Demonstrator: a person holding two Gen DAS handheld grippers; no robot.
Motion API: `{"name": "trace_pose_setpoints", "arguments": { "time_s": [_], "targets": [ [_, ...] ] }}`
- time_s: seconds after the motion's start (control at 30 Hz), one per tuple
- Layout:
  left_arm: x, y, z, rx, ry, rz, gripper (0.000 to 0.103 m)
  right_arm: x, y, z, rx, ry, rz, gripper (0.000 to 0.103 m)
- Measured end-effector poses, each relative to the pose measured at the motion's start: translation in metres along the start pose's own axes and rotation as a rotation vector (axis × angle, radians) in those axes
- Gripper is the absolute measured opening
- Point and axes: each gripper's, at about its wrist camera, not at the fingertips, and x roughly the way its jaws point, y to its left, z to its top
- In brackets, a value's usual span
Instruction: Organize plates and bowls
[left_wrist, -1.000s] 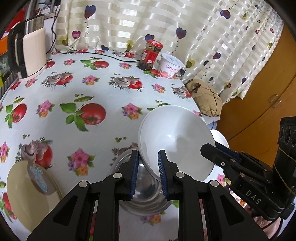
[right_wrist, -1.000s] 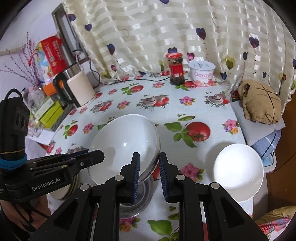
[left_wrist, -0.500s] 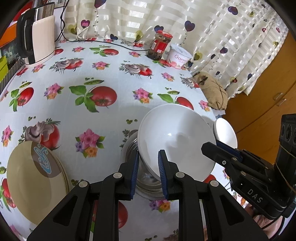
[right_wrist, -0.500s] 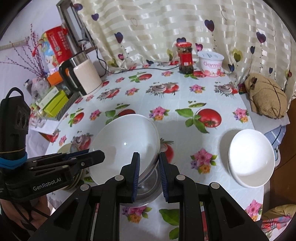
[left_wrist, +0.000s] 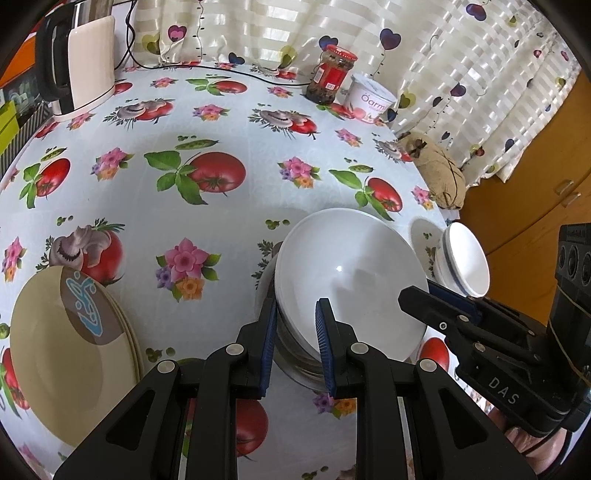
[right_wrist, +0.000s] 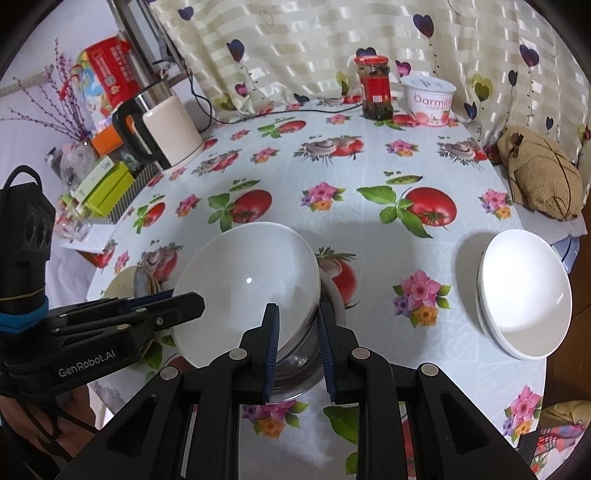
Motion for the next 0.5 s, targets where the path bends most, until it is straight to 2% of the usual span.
{"name": "trace_pose_setpoints", "arguments": {
  "time_s": [0.5],
  "targets": [
    [0.011, 0.004, -0.002, 0.006, 0.015, 0.008, 0.022, 0.012, -0.002, -0.004, -0.003, 0.033, 0.002, 0.021]
  ]
}}
